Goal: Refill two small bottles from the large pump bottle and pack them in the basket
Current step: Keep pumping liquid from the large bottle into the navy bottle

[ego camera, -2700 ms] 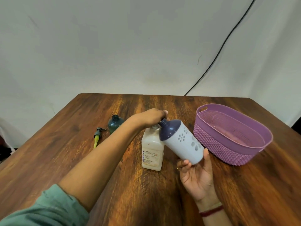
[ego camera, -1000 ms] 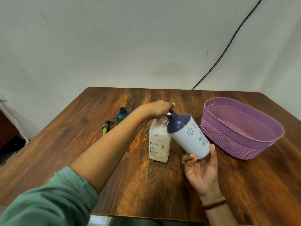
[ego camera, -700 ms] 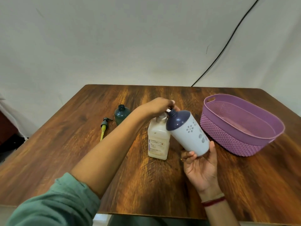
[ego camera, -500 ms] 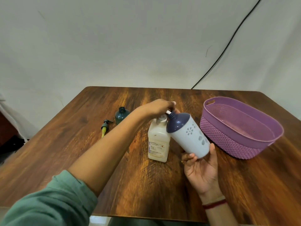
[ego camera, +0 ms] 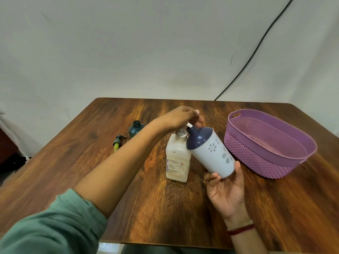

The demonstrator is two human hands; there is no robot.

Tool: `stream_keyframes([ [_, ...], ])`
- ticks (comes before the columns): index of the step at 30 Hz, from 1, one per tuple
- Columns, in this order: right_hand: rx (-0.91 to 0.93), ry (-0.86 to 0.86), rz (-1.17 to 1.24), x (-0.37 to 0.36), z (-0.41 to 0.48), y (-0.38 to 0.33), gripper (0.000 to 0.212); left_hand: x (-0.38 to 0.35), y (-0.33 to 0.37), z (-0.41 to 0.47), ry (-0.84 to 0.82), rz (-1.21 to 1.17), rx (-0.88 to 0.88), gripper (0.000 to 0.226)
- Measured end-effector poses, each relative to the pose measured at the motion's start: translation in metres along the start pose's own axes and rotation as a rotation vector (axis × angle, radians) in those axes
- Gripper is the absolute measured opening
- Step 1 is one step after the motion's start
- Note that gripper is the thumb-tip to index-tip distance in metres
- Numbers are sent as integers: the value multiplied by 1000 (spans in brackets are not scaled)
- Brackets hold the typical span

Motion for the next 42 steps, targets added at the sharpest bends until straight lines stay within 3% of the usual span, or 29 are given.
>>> stream_keyframes([
  [7, 1, -9, -18, 4, 0, 1, 73, -7, -13, 6, -10, -96, 31, 35],
  [15, -12, -12, -35, -1, 0, -1, 78, 4, 2, -1, -99, -33, -5, 33],
  [23, -13, -16, -53, 0, 1, -5, 72, -5, -9, 4, -55, -69, 30, 32],
  [28, -22, -14, -47, -3, 0, -5, 78, 3, 5, 1, -87, 32, 1, 29],
  [31, -23, -7, -45, -4, 1, -5, 79, 2, 5, 2, -49, -21, -57, 26],
  [36, -16, -13, -40, -1, 2, -4, 74, -5, -12, 3, -65, -147, -2, 28],
  [42, -28, -2, -54, -2, 3, -5, 79, 4, -2, 2, -90, -89, -49, 28],
])
Point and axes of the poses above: each hand's wrist, its own z-axis towards the middle knuckle, its own x-axis out of the back of the hand, y = z × x, the point moved 1 cm from there along z, towards the middle knuckle, and after that the axes turned 6 degrees about -z, right-handed, at the moved point
